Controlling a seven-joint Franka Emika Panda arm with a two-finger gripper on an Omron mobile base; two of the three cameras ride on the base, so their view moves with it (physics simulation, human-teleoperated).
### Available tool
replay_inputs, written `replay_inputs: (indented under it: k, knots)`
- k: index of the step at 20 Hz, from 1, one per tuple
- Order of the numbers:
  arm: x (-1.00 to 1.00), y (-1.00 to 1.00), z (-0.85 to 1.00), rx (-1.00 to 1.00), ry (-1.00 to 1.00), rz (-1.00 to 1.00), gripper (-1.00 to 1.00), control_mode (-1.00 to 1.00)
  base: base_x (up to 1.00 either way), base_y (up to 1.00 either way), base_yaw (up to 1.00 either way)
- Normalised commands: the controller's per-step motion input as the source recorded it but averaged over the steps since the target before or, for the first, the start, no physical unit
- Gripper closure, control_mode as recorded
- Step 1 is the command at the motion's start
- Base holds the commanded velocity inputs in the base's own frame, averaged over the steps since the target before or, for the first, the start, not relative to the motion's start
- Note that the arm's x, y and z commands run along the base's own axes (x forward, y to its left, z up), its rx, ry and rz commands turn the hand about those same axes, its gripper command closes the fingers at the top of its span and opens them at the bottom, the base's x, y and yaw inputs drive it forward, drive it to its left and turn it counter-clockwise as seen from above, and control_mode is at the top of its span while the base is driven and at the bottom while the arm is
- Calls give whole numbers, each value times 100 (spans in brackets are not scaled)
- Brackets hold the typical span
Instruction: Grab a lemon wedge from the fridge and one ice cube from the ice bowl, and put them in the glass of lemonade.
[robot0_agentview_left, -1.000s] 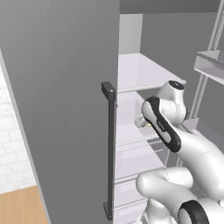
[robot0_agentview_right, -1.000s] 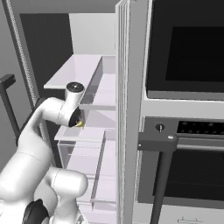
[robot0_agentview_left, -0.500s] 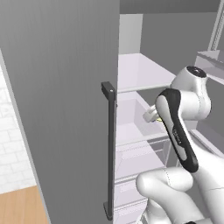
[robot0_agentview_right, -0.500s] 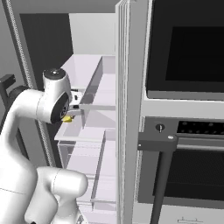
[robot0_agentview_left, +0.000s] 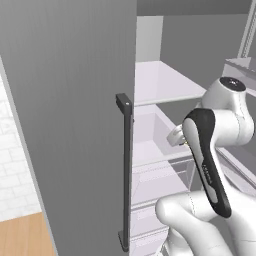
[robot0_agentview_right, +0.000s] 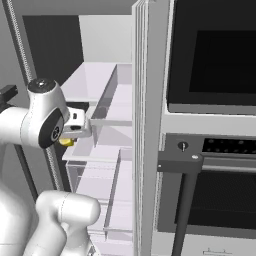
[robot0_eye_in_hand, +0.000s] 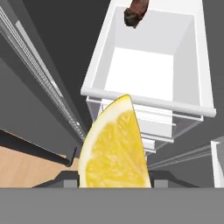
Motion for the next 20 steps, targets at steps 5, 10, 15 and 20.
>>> replay_inputs:
  k: [5, 10, 15, 20]
  knots:
    - [0, 0, 0, 0, 0, 0, 100, -100, 0, 0, 0]
    - [-12, 0, 0, 0, 0, 0, 100, 100, -60, 0, 0]
    - [0, 0, 0, 0, 0, 0, 100, 100, -100, 1, -23]
    - [0, 0, 0, 0, 0, 0, 100, 100, -100, 0, -35]
